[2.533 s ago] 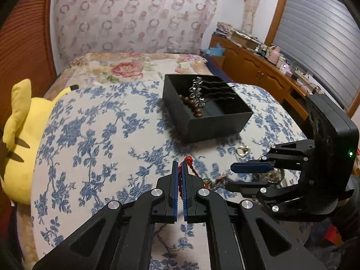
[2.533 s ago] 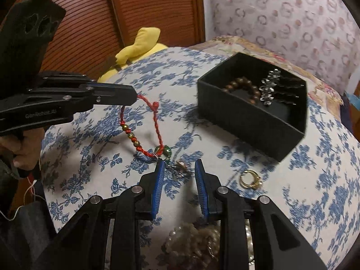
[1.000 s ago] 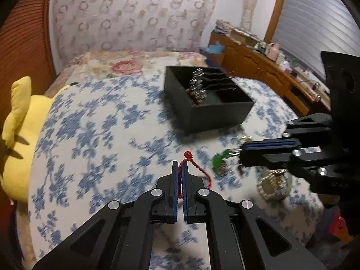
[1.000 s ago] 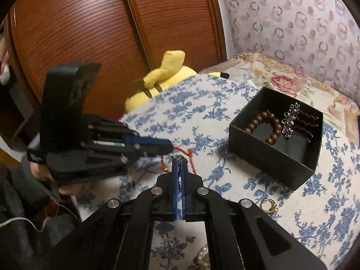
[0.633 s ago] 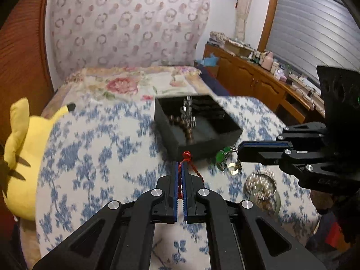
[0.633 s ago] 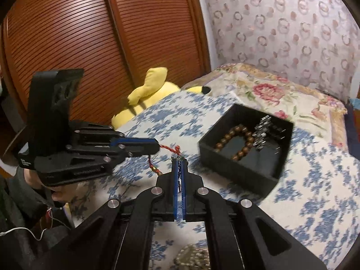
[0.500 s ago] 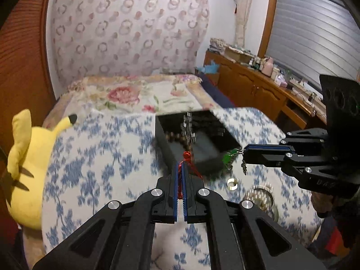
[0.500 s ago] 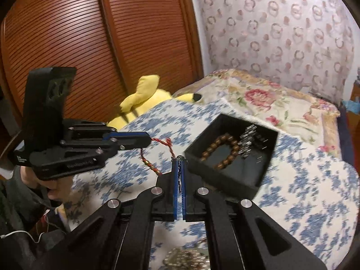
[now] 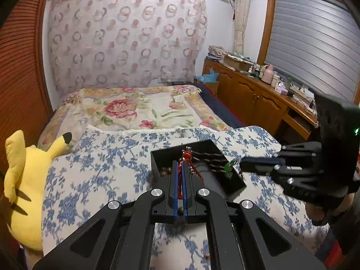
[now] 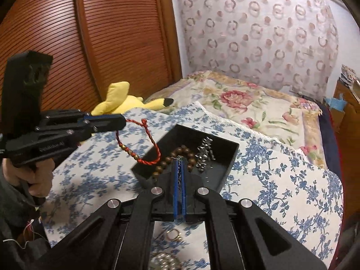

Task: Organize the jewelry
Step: 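Open the left tool to drop the red bracelet in the box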

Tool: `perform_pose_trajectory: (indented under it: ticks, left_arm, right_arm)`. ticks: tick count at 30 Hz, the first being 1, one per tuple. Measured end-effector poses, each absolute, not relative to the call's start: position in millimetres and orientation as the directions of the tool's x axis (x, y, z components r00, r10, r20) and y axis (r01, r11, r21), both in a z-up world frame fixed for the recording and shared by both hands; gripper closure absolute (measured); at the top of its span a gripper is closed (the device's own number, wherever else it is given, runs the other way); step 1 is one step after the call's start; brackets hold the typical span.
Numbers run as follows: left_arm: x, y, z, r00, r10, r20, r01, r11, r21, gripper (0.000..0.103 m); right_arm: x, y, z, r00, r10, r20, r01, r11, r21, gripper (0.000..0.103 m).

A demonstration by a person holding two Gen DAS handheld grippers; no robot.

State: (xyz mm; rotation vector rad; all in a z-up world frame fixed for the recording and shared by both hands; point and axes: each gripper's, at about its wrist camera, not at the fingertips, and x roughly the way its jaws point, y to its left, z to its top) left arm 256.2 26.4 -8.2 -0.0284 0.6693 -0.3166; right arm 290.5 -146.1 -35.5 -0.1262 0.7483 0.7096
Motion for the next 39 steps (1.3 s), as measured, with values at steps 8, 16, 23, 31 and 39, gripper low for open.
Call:
perform_pose_trajectory:
  ticks: [8,16,23,31,39]
  left_arm:
    - [282,20,-22,0.709,-0.307,-0.635,0.282,0.949,-0.143,0.101]
    - [294,11,-37,0.683,-0.316,-0.658,0.297,0.944,-0.144,0.101]
    - [290,7,-35,0.693,-0.3,-0.655,0.292,0.948,-0.125,0.079]
    - [256,18,-41,0.69,-0.292,-0.662,0.274,0.952,-0.134,0.049]
    - [212,25,-72,0.648,-0.26,-0.716,0.253,0.96,-0.12,0.048]
  right_arm:
    - [299,-139,-57,0.481,0.531,-0.698,-0.631,0.762,0.145,0.098]
    - [302,-151,-53,0.497,0.53,-0.687,-0.61,0.777,0.158,0.097]
    - [285,-163,-49,0.514,0.517,-0.684,-0.602,0.786,0.142,0.097]
    - [256,-175,-60,0.506,0.506,-0.698,-0.589,0.794,0.148,0.095]
    - [233,-190,-77,0.495,0.488,-0.719,-0.557,0.813,0.168,0.081]
